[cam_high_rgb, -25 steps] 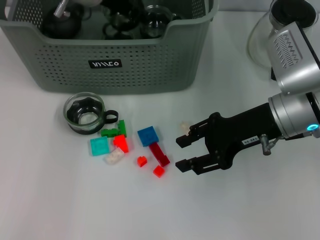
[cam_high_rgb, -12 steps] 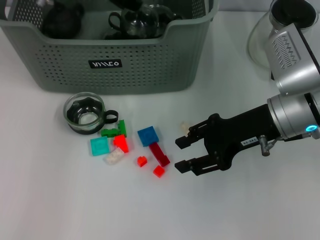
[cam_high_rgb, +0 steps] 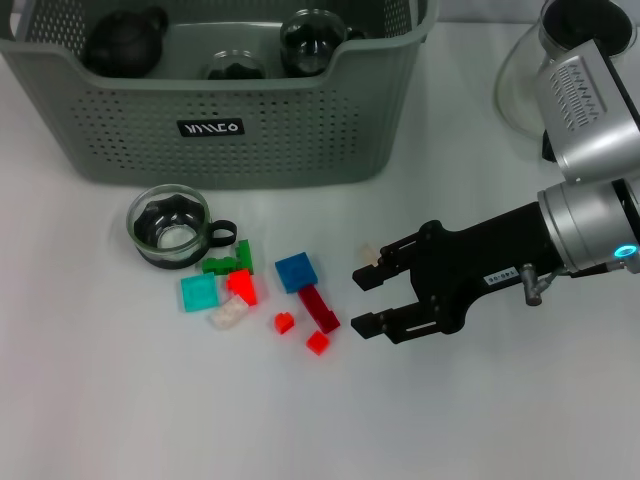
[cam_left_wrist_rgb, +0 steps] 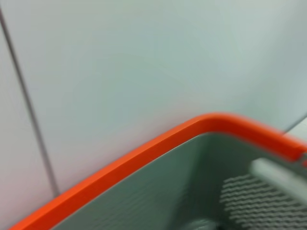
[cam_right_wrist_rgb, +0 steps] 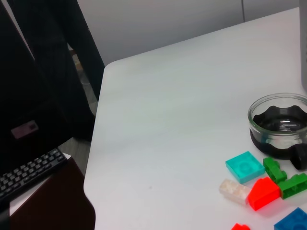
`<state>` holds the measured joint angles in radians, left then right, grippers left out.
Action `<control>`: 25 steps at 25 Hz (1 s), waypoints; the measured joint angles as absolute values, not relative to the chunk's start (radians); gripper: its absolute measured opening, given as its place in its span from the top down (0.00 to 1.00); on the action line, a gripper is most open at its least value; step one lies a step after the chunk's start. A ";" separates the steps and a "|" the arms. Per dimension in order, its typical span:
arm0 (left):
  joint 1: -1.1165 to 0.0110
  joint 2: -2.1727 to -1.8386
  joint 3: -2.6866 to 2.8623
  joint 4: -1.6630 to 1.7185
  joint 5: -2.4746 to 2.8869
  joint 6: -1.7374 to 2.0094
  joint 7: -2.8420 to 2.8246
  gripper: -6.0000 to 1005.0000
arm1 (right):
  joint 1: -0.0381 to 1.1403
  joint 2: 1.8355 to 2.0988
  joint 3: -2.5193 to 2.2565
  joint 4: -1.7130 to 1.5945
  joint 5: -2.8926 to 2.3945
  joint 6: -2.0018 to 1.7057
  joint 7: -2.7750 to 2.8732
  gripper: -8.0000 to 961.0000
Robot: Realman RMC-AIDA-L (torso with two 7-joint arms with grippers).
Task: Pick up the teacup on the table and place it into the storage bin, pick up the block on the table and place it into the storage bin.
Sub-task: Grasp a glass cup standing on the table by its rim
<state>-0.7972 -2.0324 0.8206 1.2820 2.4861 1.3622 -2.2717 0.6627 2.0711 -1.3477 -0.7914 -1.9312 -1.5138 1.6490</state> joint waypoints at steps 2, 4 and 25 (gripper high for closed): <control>-0.771 -2.031 0.788 1.352 2.396 1.502 -2.241 0.16 | 0.661 2.070 -1.344 -0.791 -1.931 -1.514 1.649 0.39; -0.746 -2.031 0.773 1.401 2.315 1.620 -2.191 0.16 | 0.658 2.069 -1.337 -0.791 -1.931 -1.514 1.649 0.39; -0.457 -2.162 1.026 1.605 2.526 1.824 -1.689 0.18 | 0.666 2.072 -1.284 -0.738 -1.931 -1.504 1.657 0.39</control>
<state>-0.4569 -2.1619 1.0256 1.6046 2.5262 1.8237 -1.6888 0.6664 2.0722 -1.2838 -0.7380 -1.9312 -1.5036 1.6571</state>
